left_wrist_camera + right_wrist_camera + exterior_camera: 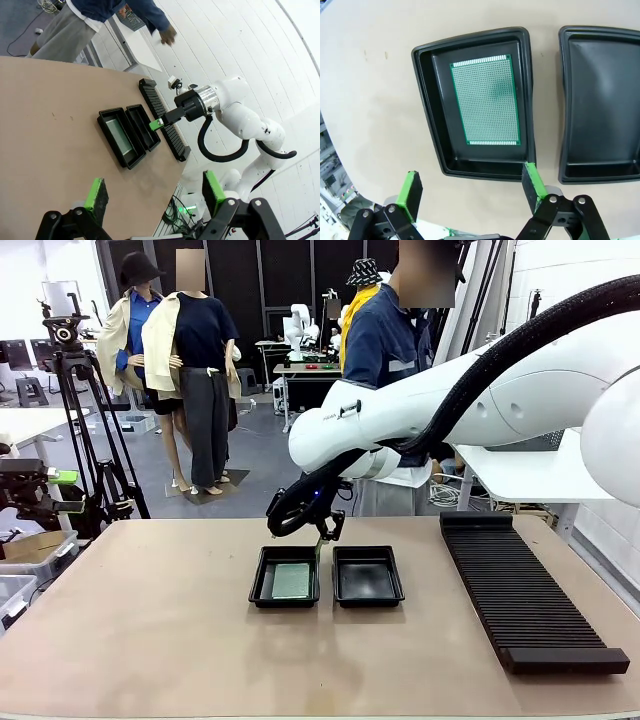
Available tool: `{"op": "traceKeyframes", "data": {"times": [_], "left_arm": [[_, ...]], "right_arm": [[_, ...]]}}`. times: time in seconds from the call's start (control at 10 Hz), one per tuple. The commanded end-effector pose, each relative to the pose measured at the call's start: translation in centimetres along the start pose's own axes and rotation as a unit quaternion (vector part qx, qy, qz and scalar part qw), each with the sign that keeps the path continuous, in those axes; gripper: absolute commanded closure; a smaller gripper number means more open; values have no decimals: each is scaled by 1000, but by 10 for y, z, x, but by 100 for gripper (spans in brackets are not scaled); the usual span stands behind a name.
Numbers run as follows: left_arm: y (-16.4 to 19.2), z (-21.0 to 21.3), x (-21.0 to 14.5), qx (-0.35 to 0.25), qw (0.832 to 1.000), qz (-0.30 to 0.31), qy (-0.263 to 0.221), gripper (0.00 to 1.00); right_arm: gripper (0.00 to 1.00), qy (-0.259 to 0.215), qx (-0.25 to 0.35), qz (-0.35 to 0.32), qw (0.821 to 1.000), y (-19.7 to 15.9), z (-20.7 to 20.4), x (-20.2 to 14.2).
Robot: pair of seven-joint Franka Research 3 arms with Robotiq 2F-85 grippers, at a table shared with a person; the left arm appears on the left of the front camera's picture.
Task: Inspect and transfer BCBs to ESD trays.
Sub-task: Pick up the ESD tray and place it on the left side of the table.
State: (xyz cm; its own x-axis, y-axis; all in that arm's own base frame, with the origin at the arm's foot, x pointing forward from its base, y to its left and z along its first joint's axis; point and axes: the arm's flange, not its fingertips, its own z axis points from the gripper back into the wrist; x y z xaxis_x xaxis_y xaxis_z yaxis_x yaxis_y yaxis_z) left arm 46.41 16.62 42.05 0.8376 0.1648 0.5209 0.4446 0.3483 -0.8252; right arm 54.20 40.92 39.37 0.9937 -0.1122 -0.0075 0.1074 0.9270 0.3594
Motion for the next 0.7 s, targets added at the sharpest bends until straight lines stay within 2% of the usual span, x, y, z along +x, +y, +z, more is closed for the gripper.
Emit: {"op": "traceKeyframes", "data": {"times": [0.0,0.6], "left_arm": [[-2,2,1,1,1000,5,-2,0],[-2,2,1,1,1000,5,-2,0]], "right_arm": [[0,-4,2,-1,1000,0,0,1],[0,-4,2,-1,1000,0,0,1]]}}
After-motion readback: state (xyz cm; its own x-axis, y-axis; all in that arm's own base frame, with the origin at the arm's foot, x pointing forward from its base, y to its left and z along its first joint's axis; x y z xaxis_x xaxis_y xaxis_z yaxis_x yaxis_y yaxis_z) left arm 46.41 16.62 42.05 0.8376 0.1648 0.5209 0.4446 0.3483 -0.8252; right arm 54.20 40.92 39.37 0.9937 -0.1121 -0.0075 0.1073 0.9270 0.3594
